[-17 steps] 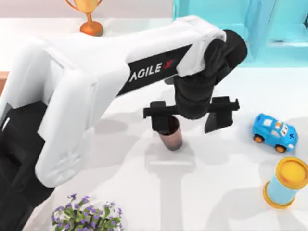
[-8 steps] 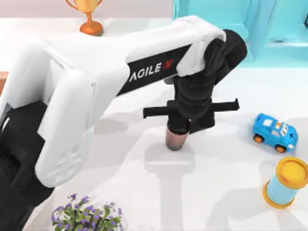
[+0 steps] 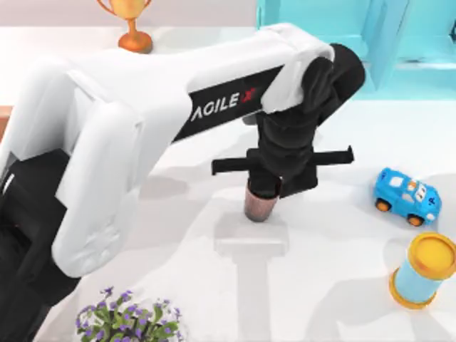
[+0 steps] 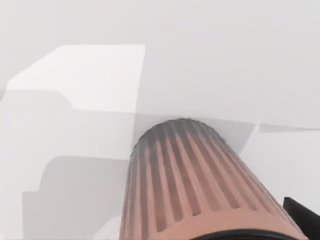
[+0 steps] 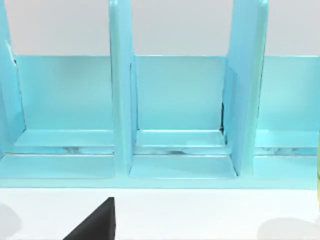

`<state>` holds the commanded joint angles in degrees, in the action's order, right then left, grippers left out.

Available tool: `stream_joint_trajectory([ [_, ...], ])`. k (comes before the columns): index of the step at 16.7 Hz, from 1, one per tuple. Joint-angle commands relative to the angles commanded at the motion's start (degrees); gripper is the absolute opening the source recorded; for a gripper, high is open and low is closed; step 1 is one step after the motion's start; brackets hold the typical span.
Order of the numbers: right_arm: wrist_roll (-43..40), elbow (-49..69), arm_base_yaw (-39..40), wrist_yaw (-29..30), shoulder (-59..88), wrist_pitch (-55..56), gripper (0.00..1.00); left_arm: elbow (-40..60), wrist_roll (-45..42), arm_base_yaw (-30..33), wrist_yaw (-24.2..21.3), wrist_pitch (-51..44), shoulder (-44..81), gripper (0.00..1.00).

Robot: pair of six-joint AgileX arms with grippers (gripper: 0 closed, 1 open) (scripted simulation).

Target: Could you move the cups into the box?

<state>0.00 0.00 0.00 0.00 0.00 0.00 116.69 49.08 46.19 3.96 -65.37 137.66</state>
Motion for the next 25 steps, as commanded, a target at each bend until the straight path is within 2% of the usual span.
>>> stream_joint_trajectory([
  [3, 0.00, 0.00, 0.00, 0.00, 0.00, 0.00, 1.00, -1.25, -1.73, -1.88, -0.05, -1.77, -2.34, 0.00],
  [10, 0.00, 0.00, 0.00, 0.00, 0.00, 0.00, 1.00, -6.91, -9.02, -9.23, -0.47, -9.39, -17.61, 0.00],
  [18, 0.00, 0.00, 0.00, 0.00, 0.00, 0.00, 1.00, -7.25, -11.72, -11.32, -0.49, -10.19, -19.66, 0.00],
  [21, 0.00, 0.00, 0.00, 0.00, 0.00, 0.00, 1.00, -7.20, -18.10, -16.76, -0.97, -10.77, -23.84, 0.00],
  [25, 0.00, 0.00, 0.00, 0.00, 0.00, 0.00, 1.00, -8.50, -30.93, -27.83, -2.37, -11.95, -29.95, 0.00],
])
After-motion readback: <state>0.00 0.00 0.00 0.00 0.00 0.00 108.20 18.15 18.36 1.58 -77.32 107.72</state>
